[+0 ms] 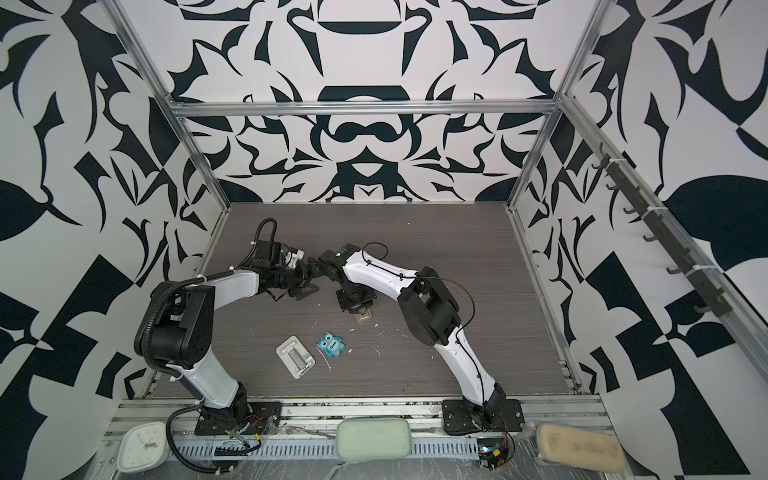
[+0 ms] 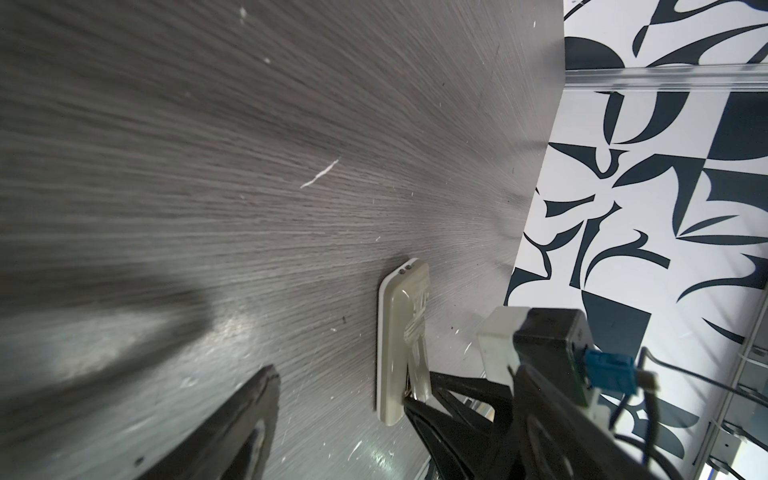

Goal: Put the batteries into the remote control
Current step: 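Slide the cover along the compartment with the right gripper until it seats, then open the right gripper off the seated cover and lift it away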

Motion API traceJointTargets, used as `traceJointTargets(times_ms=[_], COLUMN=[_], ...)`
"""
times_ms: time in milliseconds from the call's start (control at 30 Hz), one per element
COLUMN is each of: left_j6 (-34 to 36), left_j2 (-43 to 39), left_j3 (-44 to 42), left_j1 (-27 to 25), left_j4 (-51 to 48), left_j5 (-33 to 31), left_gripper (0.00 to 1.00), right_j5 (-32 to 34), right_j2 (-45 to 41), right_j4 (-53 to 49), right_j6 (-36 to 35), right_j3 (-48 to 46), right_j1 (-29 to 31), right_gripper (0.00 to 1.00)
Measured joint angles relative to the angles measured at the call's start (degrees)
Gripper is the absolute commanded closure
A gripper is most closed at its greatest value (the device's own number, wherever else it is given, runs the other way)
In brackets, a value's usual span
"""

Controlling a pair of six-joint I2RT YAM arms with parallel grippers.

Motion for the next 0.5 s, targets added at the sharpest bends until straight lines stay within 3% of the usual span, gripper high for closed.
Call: traceJointTargets(times_ms=[500], left_j6=[-0.02], left_j2=[-0.79], left_j3=[-0.72], left_j1=[0.00], left_j4=[0.04], left_j5=[0.07], left_gripper=[0.10], right_j5=[1.75], right_j2=[0.00], right_j4=[-0.50], right_j6=[0.44], right_j3=[1.44], right_j1=[0.42], right_gripper=[0.54])
